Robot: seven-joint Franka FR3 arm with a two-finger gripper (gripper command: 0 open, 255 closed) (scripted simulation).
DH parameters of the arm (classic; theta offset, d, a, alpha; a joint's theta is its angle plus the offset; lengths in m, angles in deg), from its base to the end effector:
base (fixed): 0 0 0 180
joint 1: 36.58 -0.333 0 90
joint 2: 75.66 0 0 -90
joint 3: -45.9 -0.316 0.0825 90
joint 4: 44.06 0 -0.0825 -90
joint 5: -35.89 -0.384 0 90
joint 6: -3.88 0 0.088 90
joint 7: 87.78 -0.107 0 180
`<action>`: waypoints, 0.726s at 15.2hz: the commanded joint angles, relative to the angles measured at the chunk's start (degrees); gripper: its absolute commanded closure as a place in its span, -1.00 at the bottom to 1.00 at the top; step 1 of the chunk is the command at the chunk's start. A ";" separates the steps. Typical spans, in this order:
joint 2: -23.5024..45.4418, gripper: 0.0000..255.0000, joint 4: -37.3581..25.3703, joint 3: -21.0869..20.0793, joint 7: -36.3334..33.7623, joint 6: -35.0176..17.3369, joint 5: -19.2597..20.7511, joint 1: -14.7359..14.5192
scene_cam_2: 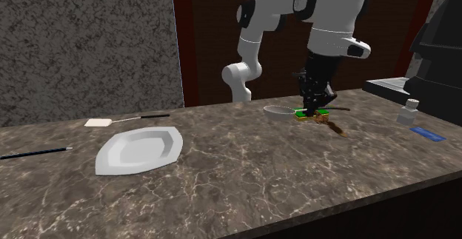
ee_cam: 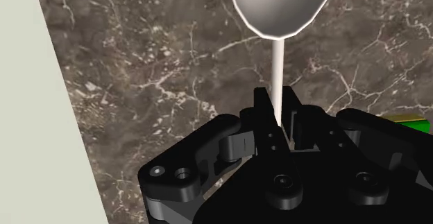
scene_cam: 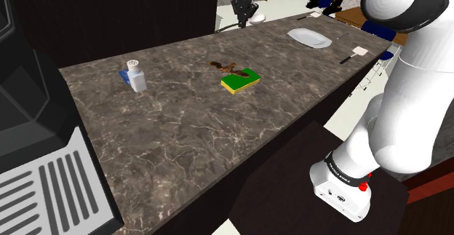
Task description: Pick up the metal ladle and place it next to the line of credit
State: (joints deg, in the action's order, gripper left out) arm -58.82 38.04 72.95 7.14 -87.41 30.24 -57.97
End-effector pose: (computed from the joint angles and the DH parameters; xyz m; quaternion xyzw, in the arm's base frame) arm 0.6307 -0.0143 0.5324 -0.7094 -0.7027 0.0458 0.0281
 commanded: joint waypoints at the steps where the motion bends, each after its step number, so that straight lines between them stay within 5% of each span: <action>1: 1.21 1.00 -2.18 -0.89 -2.41 1.03 -0.50 -1.25; 11: 10.03 1.00 -15.71 -4.95 -13.00 5.91 -3.52 -6.24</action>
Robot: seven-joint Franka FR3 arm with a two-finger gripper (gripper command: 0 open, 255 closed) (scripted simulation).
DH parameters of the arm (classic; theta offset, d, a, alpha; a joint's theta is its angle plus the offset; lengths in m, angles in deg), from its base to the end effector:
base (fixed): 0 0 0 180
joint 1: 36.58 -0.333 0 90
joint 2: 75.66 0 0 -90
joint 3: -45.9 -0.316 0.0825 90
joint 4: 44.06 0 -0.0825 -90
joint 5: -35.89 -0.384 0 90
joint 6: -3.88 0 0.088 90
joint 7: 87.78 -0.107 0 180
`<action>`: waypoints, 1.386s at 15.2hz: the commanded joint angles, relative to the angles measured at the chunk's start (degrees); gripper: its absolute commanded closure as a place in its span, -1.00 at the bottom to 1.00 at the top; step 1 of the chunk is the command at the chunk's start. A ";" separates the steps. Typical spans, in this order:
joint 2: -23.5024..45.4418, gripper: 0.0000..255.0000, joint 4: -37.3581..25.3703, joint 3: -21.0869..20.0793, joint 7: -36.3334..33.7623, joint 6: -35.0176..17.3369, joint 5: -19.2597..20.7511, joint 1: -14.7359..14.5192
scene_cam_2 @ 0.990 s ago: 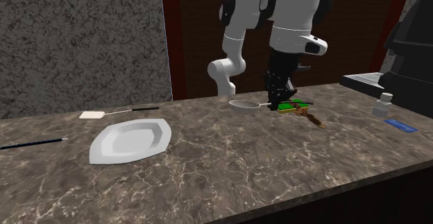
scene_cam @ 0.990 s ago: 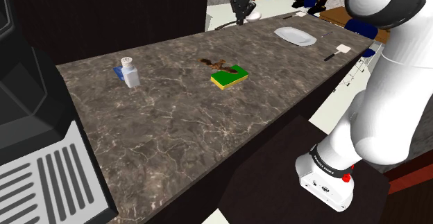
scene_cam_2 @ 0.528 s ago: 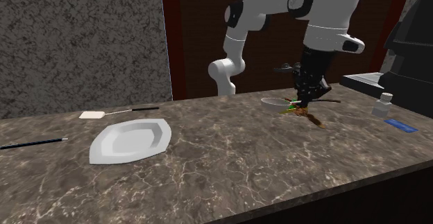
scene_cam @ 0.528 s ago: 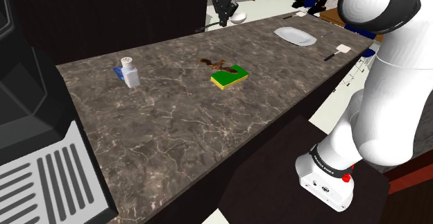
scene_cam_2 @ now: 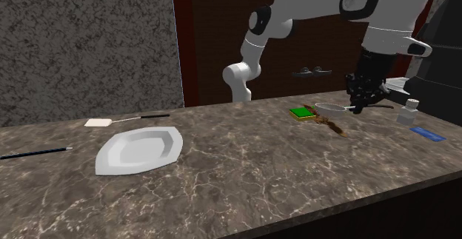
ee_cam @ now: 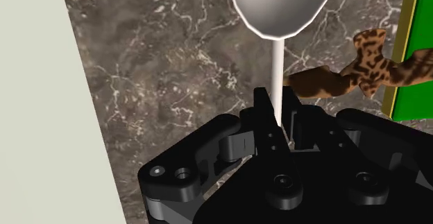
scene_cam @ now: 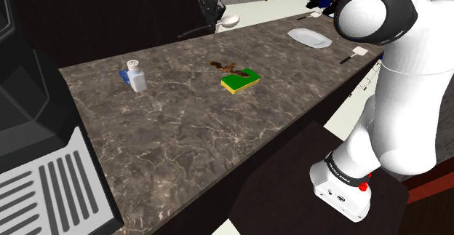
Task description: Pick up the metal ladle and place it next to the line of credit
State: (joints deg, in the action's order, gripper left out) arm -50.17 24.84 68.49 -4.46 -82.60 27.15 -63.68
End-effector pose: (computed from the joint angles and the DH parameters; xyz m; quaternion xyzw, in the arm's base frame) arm 0.6562 0.1262 0.5334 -0.7098 -0.7023 0.0461 0.0281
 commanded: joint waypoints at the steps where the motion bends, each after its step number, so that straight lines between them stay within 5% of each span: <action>1: 2.75 1.00 -4.68 -0.88 -2.42 1.91 -0.83 -0.84; 7: 13.05 1.00 -21.92 -3.16 -8.13 8.62 -3.39 -1.21; 21: 8.52 1.00 -3.10 -2.73 -7.24 -5.39 -2.33 -4.41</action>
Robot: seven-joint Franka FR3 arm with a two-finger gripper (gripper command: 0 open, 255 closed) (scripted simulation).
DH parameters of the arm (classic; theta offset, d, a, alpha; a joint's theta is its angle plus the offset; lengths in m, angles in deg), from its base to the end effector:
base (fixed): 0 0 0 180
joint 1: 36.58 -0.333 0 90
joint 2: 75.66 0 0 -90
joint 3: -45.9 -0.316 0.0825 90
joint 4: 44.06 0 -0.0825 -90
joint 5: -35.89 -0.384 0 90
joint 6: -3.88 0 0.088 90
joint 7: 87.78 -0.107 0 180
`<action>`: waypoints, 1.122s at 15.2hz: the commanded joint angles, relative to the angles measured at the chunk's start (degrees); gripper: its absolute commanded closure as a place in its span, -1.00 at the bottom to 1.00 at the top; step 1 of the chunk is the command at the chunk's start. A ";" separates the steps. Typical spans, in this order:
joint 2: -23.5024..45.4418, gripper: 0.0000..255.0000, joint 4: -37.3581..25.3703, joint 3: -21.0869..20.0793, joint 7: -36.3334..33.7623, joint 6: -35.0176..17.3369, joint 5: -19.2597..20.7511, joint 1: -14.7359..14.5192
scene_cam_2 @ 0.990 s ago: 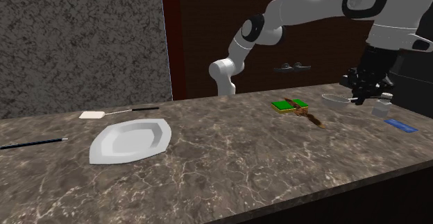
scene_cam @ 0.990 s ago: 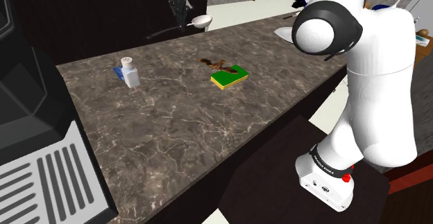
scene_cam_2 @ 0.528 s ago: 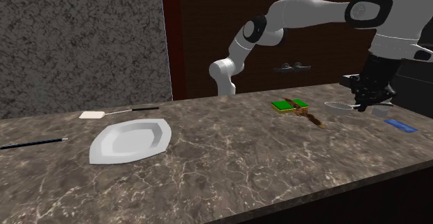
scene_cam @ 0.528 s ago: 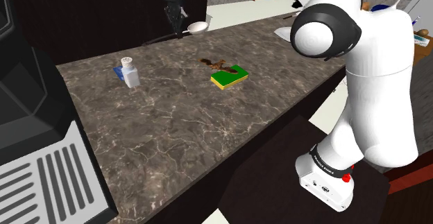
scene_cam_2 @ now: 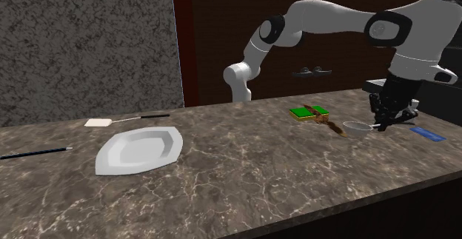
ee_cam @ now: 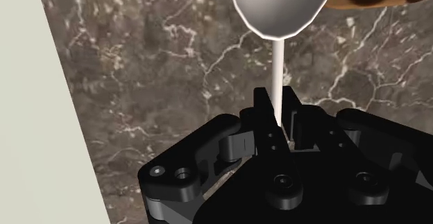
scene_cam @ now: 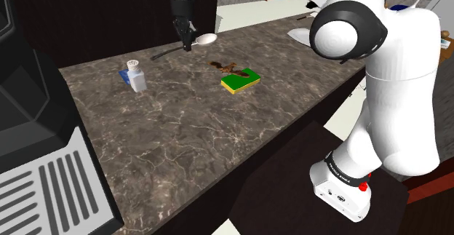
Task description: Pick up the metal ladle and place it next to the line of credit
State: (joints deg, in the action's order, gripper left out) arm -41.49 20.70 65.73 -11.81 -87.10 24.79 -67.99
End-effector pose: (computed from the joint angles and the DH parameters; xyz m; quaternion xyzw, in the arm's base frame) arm 0.6715 0.2257 0.4673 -0.7100 -0.7021 0.0461 0.0283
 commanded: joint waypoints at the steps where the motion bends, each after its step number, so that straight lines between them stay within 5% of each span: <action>1: -0.24 1.00 1.94 0.02 0.16 -1.71 0.04 -0.23; 12: -0.31 1.00 5.12 -0.03 0.35 -4.77 -0.01 -0.61; 13: -0.31 -1.00 5.12 -0.03 0.35 -4.77 -0.01 -0.60; 17: -0.31 -1.00 5.12 -0.03 0.35 -4.77 -0.01 -0.61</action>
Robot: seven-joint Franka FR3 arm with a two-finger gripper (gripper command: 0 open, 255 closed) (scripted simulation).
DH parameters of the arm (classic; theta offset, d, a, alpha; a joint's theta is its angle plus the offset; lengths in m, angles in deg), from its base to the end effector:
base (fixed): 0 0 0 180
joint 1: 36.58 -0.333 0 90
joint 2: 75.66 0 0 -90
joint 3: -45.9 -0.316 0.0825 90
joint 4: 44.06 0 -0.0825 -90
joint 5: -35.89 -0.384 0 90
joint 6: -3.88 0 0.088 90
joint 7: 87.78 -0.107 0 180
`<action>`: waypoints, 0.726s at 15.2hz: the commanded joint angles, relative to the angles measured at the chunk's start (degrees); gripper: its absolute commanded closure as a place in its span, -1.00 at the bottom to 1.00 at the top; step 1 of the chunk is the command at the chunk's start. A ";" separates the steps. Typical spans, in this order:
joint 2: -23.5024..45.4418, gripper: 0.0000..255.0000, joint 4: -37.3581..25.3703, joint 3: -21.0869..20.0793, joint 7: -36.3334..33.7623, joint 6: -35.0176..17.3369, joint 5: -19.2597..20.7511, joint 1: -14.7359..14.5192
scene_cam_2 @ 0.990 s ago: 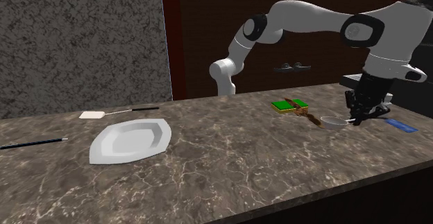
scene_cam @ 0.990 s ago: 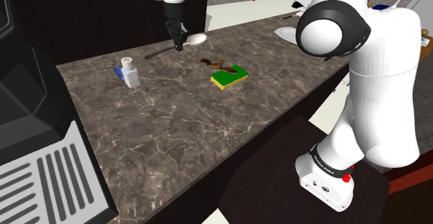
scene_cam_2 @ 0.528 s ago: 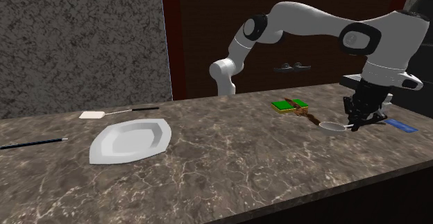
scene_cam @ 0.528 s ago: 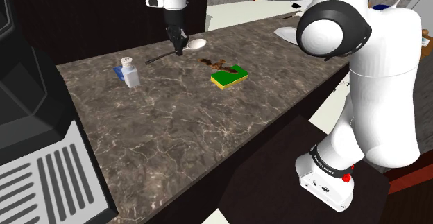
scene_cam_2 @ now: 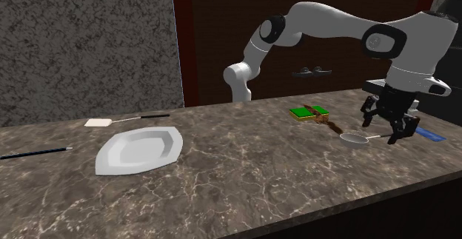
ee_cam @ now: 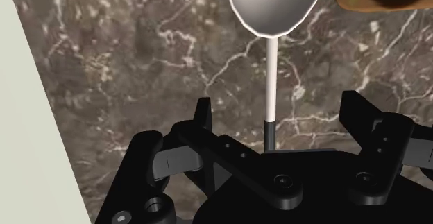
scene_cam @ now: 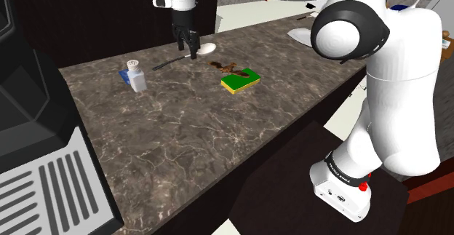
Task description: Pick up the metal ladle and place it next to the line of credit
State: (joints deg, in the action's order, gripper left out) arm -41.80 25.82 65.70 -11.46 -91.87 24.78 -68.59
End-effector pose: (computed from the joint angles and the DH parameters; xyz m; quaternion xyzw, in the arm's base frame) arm 0.6715 0.2250 0.4362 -0.7100 -0.7021 0.0459 0.0282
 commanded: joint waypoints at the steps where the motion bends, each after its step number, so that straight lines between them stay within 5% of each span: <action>1: 0.00 -1.00 0.00 0.00 0.00 0.00 0.00 0.00; 5: 2.42 -1.00 -11.38 -0.14 -0.48 8.83 -0.43 1.79; 11: 2.42 -1.00 -11.38 -0.15 -0.48 8.83 -0.43 1.80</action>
State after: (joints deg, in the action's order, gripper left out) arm -39.41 14.52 65.56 -11.94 -83.10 24.36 -66.81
